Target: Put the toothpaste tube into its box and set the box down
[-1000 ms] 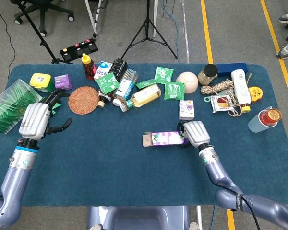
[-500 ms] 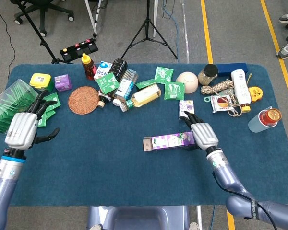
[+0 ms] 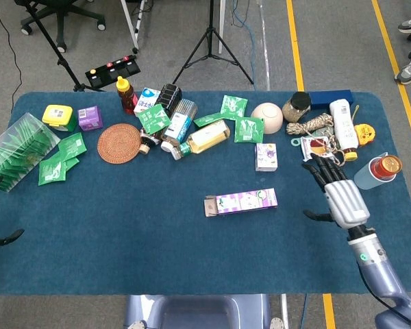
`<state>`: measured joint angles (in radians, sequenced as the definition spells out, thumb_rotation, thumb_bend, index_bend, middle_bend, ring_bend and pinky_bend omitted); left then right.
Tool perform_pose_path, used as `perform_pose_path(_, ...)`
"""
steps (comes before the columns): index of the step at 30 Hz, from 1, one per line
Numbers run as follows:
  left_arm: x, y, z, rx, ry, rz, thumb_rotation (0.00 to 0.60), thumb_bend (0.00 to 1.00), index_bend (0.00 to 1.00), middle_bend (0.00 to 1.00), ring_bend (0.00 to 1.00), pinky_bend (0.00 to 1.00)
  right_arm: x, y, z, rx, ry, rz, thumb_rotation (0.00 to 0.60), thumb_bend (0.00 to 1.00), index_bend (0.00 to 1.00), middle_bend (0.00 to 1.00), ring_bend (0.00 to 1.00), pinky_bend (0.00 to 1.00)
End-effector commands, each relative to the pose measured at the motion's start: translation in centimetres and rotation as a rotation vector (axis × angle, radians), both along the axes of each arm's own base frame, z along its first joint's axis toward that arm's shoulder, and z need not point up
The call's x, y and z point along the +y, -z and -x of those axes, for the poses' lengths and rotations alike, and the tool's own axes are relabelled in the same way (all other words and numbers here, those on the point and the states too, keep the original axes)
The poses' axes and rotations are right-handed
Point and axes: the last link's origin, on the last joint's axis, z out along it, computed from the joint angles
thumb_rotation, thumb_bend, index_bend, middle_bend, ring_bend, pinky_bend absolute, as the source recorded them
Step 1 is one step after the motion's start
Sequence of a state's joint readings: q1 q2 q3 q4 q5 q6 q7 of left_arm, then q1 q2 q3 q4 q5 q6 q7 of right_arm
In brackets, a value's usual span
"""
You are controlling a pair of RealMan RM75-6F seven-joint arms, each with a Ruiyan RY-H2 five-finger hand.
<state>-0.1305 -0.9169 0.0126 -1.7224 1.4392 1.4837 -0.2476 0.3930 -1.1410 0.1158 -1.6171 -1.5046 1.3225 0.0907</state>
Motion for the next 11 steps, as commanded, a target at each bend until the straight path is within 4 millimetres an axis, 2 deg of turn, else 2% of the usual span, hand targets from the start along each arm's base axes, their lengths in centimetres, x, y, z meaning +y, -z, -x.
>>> perform_pose_path(1,-2.7,-0.1,1.3,-0.004,-0.044,0.0,0.6,0.08,0.0,0.0,0.0,0.19,3.4,-1.4,2.2,0.018,-0.014,0.038,0.6,0.0,0.11,0.02,0.01,0.08)
perform_pose_path(7,-4.8,0.2,1.4,-0.035,-0.059,-0.033,0.6,0.08,0.0,0.0,0.0,0.17,6.3,-2.0,3.8,0.06,-0.041,0.121,0.6,0.0,0.11,0.02,0.01,0.08)
perform_pose_path(11,-5.3,0.3,1.2,-0.008,-0.029,-0.048,0.6,0.08,0.0,0.0,0.0,0.17,7.4,-1.8,4.7,0.075,-0.015,0.141,0.6,0.0,0.11,0.02,0.0,0.07)
